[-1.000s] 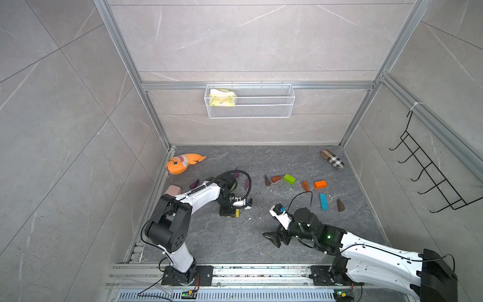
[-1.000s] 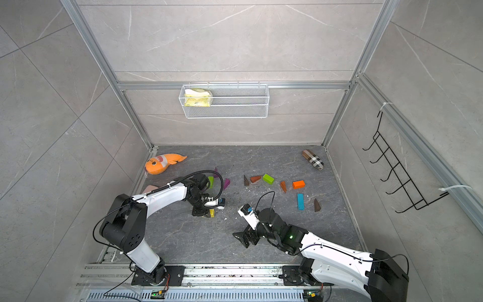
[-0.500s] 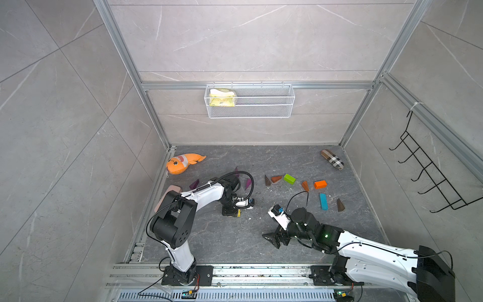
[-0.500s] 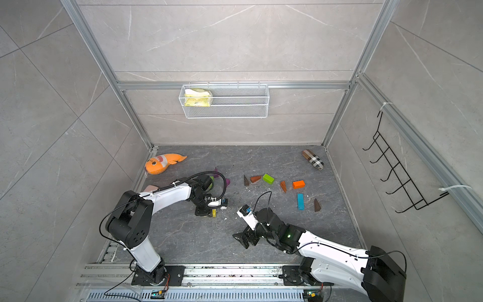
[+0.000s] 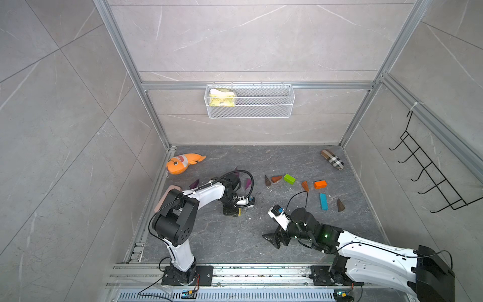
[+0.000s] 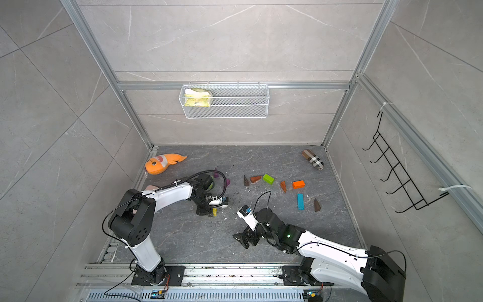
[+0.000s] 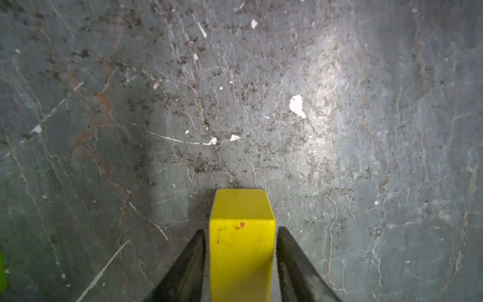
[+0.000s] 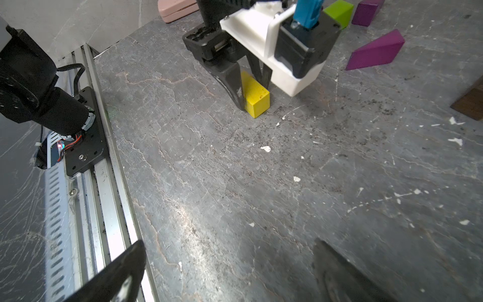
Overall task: Assemble a small pinwheel with building blocks
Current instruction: Place the building block at the center of the board.
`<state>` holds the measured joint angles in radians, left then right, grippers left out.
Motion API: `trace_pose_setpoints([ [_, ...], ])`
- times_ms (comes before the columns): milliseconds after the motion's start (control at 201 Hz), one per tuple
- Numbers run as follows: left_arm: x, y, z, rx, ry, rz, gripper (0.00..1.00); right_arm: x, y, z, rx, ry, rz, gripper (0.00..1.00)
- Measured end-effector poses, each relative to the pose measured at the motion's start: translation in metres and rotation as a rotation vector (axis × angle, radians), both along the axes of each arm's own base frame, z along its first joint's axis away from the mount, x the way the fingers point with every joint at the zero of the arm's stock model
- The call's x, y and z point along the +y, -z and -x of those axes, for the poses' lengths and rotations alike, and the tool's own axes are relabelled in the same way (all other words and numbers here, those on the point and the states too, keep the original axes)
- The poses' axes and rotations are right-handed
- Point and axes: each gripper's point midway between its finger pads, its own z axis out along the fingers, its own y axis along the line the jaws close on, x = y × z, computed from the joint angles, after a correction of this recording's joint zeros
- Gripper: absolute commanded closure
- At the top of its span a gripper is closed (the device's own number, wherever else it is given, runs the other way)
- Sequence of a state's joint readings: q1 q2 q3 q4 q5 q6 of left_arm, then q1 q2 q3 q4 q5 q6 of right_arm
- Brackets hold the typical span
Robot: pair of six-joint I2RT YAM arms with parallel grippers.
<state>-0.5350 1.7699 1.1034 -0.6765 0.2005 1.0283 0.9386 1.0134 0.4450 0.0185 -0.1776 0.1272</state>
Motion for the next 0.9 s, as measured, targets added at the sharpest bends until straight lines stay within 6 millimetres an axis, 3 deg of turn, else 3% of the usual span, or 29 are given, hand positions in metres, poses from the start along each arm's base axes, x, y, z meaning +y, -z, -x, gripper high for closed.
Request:
trace_pose_setpoints([
  [264, -0.002, -0.004, -0.001, -0.010, 0.002, 0.014, 0.48, 0.001, -0.001, 0.000, 0.004, -0.006, -0.002, 0.00],
  [438, -0.007, -0.039, -0.011, -0.094, -0.003, 0.074, 0.46, 0.003, -0.003, -0.001, 0.000, -0.007, -0.006, 0.00],
  [493, -0.008, -0.056, -0.021, -0.141, -0.008, 0.103, 0.44, 0.004, -0.001, -0.001, 0.000, -0.015, 0.004, 0.00],
  [563, -0.005, -0.074, -0.038, -0.197, -0.023, 0.133, 0.33, 0.008, 0.000, -0.002, 0.001, -0.026, 0.018, 0.00],
  [667, 0.006, -0.092, -0.072, -0.240, -0.050, 0.150, 0.01, 0.018, -0.007, -0.007, -0.014, -0.049, 0.018, 0.00],
  [782, 0.013, -0.094, -0.108, -0.268, -0.047, 0.140, 0.00, 0.028, -0.025, -0.012, -0.044, -0.065, -0.018, 0.00],
  [896, 0.014, -0.078, -0.119, -0.264, 0.008, 0.112, 0.00, 0.031, -0.030, -0.012, -0.053, -0.072, -0.038, 0.00],
])
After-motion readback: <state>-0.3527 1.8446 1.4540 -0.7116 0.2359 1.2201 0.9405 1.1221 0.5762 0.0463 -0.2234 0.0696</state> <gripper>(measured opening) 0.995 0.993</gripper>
